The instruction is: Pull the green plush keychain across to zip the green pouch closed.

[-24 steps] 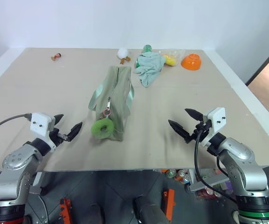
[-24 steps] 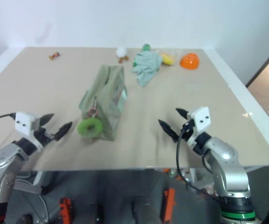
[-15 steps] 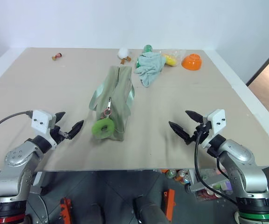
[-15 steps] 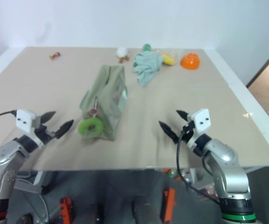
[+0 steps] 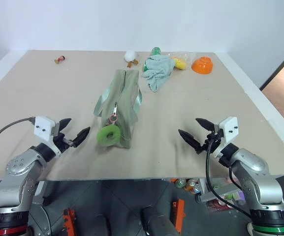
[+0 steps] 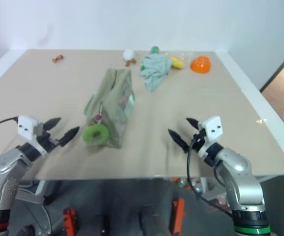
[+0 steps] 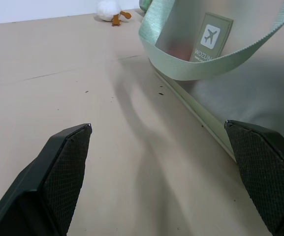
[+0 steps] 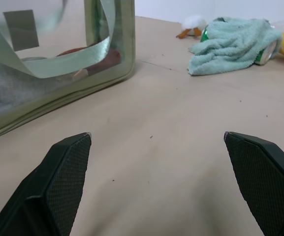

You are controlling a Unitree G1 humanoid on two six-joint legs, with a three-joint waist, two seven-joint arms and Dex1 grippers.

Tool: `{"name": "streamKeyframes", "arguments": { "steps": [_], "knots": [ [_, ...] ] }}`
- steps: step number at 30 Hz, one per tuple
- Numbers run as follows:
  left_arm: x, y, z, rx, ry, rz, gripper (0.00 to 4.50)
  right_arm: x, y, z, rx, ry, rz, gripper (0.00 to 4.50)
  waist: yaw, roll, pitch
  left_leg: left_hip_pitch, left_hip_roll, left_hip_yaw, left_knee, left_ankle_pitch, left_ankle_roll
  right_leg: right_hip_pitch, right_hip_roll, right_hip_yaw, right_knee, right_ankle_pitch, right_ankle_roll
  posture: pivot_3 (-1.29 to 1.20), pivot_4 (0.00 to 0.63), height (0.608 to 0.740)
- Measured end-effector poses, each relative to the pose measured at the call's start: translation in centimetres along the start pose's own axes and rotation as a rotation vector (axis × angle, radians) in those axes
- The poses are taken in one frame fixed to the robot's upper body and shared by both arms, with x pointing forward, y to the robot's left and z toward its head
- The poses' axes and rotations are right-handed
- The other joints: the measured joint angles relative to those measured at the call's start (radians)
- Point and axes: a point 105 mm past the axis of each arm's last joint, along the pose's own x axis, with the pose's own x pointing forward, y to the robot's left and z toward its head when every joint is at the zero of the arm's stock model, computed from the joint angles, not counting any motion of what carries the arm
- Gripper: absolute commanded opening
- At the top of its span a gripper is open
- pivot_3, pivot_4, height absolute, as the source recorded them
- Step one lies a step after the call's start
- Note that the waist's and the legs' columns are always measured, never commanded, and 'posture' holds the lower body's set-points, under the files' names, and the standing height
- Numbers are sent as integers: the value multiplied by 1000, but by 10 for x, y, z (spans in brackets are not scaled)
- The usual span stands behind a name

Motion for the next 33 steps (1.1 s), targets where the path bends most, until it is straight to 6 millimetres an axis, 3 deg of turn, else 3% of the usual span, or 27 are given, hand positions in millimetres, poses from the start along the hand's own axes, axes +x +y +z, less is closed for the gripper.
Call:
{"name": "streamKeyframes", "arguments": {
  "steps": [8,10,14,16,19,25,33],
  "knots": [
    [-10,3,2,-43,-48,65,4488,17,-1,24,-167,-29,151,4494,-3,0,0,0,0,1,0,0,0,0,-1,0,0,1,0,0,150,739],
    [-15,1,5,-56,-71,71,4488,39,2,46,-255,-70,254,4494,-11,0,1,2,0,3,1,0,0,0,0,0,0,2,0,0,150,739],
    [-20,-15,10,-81,-82,-1,4488,80,24,116,-584,-198,517,4494,-28,3,4,2,0,1,0,2,2,1,0,0,0,4,-1,0,150,739],
    [-21,-18,10,-89,-73,-24,4488,89,35,132,-716,-229,614,4494,-28,2,3,2,1,-4,0,2,2,2,1,-4,0,2,-2,0,150,739],
    [-22,-19,14,-87,-63,-58,4488,107,55,131,-846,-219,783,4494,-28,2,3,0,1,-6,-1,1,2,1,0,-8,0,1,-2,0,150,739],
    [-22,-26,29,-133,-73,-150,4488,121,81,123,-1117,-198,1000,4494,-28,2,4,-6,1,-12,-1,-1,-2,-1,-4,-18,0,2,-7,0,150,739],
    [-29,-44,44,-97,-46,-309,4488,132,73,115,-1281,-138,1014,4494,-26,4,5,-8,0,-20,-1,-2,-3,-1,-6,-28,1,-1,-12,0,150,739]
  ]
}}
